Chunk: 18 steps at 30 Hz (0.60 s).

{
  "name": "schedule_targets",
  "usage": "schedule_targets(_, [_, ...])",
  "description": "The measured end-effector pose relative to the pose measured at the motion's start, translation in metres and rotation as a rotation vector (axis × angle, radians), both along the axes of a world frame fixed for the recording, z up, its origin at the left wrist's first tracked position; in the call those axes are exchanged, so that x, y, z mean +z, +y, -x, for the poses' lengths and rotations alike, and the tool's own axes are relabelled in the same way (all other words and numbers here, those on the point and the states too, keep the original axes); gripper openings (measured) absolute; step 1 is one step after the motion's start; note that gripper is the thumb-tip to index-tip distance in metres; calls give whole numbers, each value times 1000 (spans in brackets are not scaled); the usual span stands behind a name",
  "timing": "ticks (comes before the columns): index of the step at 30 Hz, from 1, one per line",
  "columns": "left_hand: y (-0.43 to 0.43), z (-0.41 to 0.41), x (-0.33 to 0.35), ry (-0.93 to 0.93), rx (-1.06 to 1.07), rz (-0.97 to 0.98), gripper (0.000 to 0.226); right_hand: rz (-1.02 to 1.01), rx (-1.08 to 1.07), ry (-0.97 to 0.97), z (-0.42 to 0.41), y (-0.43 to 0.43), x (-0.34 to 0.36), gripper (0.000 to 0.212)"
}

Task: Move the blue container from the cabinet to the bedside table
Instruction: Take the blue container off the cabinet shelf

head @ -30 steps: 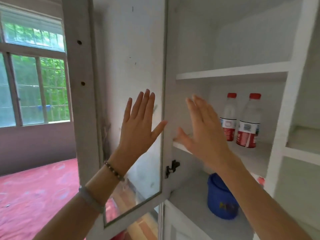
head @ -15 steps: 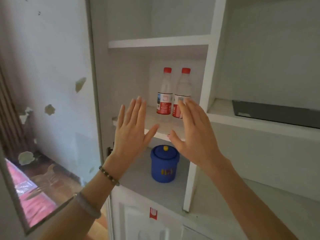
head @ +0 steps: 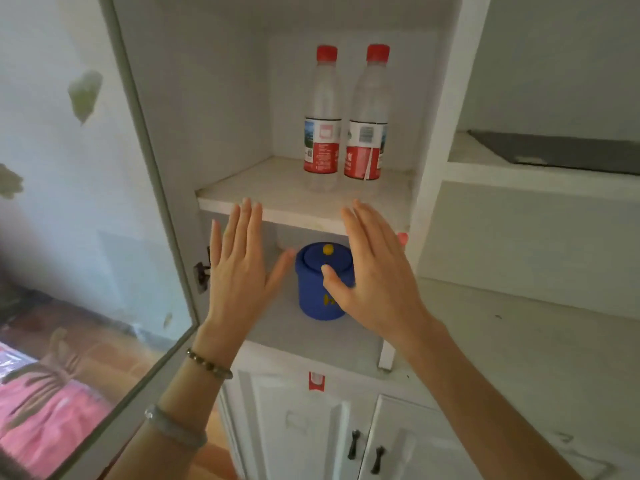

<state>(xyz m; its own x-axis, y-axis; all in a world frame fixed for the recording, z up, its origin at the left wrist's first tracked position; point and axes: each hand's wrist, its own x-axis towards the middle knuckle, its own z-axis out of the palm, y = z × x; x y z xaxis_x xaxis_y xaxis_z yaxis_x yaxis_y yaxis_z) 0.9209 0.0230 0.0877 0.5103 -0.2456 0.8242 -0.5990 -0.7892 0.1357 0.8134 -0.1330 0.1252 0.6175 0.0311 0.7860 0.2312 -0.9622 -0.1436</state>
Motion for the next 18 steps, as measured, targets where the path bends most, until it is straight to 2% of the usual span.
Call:
schedule_targets(10, [7,-28,-93,246,-93,-171,80,-187,-72,282,-21,9,-110,70])
schedule_targets(13, [-3,-51,-109,381,-153,-179,90,-353,-83,373,-44,-1,-137,74])
schedule_targets(18, [-26,-97,-134,515,-196,-214,103,-645,-75,353,-89,-13,-166,71])
